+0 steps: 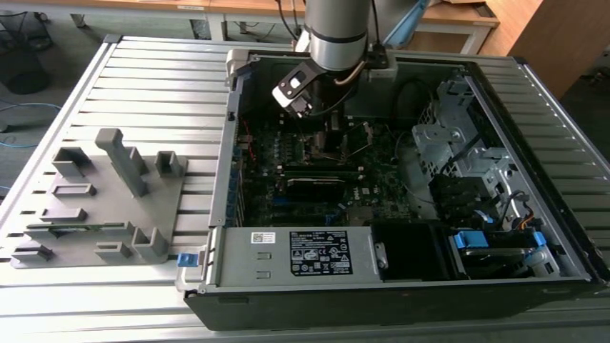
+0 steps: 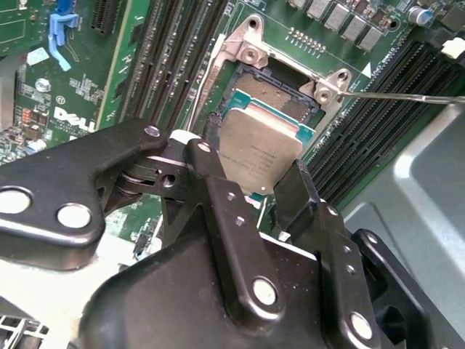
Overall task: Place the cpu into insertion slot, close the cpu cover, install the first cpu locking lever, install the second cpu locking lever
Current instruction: 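Place the cpu into insertion slot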
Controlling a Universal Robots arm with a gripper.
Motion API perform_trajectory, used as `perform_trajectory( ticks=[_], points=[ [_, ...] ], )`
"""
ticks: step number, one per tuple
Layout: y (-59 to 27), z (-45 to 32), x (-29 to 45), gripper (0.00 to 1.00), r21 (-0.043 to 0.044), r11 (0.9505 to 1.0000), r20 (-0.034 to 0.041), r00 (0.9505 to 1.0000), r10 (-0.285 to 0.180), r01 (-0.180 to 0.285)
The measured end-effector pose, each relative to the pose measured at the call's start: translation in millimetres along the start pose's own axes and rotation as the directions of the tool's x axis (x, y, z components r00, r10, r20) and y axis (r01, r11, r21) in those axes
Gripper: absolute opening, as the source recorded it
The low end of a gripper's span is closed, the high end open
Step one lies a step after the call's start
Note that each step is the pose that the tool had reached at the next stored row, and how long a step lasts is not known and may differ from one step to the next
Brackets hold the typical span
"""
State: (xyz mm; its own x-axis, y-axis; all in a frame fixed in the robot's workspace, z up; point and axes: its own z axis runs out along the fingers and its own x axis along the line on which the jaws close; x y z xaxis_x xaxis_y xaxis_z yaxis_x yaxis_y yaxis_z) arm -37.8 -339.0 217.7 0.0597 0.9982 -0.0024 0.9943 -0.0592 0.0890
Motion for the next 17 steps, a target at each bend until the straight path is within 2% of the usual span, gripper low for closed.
perform_trajectory(
  ticks=[6, 12, 17],
  points=[
    [-0.2, 0.8, 0.2, 0.54, -0.0004, 1.0000, -0.0013, 1.0000, -0.001, 0.001],
    [-0.3, 2.0, 0.1, 0.54, -0.0003, 0.9993, -0.0040, 0.9993, -0.036, 0.036],
    [-2.1, 2.3, 0.1, 0.54, -0.0006, 0.9992, -0.0048, 0.9992, -0.039, 0.039]
  ],
)
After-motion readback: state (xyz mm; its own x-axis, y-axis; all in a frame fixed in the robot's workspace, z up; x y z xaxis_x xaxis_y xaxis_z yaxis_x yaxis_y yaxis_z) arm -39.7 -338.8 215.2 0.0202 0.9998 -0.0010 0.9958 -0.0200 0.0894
